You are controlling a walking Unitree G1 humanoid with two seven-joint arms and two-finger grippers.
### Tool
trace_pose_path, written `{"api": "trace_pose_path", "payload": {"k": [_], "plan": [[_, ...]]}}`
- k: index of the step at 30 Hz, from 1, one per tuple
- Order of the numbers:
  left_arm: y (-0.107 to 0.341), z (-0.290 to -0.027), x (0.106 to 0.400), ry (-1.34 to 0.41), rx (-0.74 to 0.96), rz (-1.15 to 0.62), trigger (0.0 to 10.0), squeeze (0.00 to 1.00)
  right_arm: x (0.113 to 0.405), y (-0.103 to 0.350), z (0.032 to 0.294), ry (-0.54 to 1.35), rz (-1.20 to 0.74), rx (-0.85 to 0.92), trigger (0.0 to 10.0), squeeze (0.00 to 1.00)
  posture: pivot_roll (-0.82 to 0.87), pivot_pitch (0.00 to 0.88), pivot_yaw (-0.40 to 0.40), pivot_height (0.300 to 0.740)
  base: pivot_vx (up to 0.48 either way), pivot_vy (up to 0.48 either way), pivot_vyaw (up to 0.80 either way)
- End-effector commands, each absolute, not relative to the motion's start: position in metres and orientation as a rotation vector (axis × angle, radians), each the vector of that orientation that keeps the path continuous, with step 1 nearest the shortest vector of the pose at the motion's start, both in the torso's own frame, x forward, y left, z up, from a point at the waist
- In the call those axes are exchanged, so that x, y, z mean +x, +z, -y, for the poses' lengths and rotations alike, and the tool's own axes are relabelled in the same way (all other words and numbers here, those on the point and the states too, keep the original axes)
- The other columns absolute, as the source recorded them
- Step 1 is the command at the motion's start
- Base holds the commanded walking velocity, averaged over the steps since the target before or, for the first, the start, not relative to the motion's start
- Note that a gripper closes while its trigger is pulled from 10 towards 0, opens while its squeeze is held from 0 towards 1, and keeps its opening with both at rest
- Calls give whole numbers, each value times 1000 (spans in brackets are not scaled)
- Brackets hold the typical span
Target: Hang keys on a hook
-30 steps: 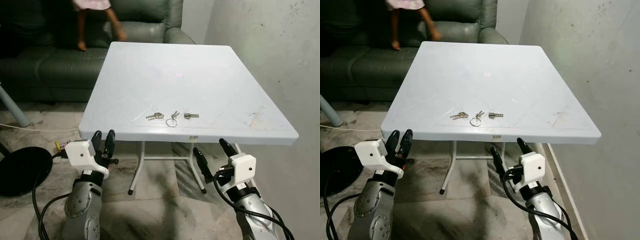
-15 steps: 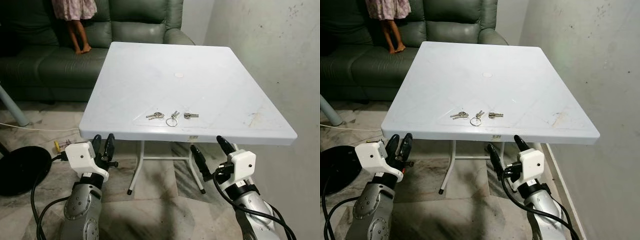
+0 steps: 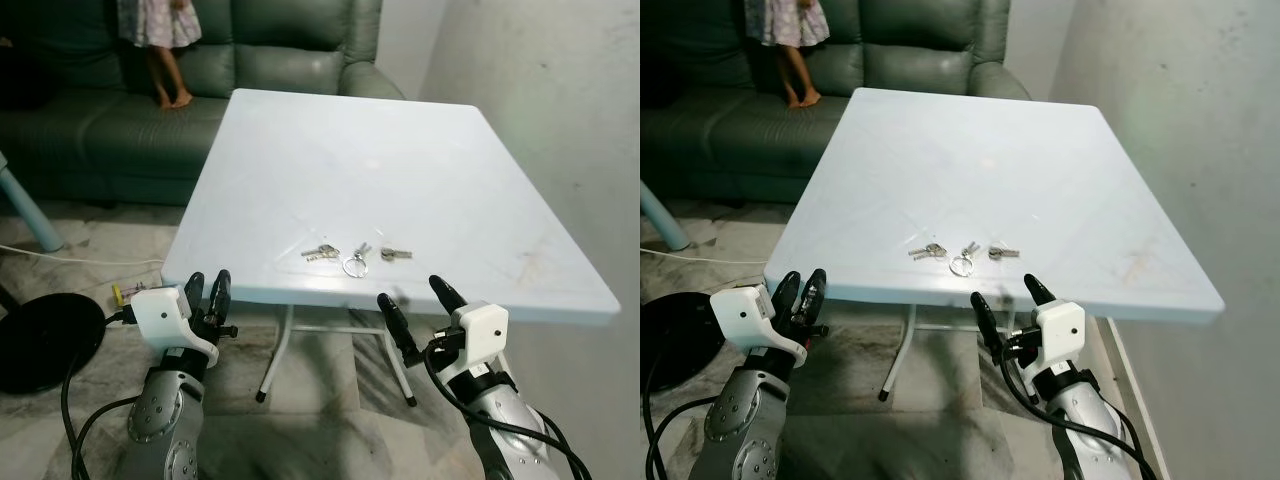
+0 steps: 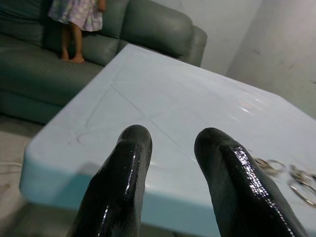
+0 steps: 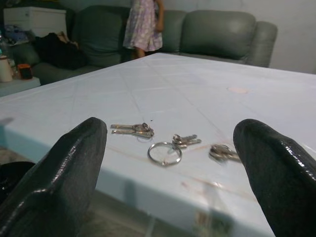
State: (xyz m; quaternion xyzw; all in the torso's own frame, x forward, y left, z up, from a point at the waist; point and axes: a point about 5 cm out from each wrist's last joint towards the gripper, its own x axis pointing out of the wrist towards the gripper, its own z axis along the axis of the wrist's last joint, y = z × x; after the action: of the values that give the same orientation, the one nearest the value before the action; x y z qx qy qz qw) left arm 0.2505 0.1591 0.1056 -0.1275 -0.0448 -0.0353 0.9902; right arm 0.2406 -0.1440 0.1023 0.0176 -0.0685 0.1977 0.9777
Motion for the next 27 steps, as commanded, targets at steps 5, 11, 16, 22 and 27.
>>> {"api": "trace_pose_path", "payload": {"k": [5, 11, 16, 22, 27], "plan": [[108, -154, 250, -80, -266, 84, 10000, 0, 240, 106, 146, 397, 144, 34, 10000, 0, 131, 0, -64, 740, 409, 0, 0], [109, -152, 251, -81, -269, 87, 10000, 0, 241, 106, 145, 404, 142, 31, 10000, 0, 134, 0, -68, 740, 406, 0, 0], [109, -152, 250, -65, -253, 96, 10000, 0, 241, 106, 145, 410, 140, 30, 10000, 0, 136, 0, -71, 740, 0, 0, 0], [109, -148, 248, -78, -224, 106, 10000, 0, 244, 106, 144, 444, 120, 19, 10000, 0, 137, 0, -73, 740, 0, 0, 0], [104, -140, 239, -141, -196, 113, 10000, 0, 250, 105, 144, 520, 77, -55, 10000, 0, 135, 0, -76, 740, 0, 0, 0]]}}
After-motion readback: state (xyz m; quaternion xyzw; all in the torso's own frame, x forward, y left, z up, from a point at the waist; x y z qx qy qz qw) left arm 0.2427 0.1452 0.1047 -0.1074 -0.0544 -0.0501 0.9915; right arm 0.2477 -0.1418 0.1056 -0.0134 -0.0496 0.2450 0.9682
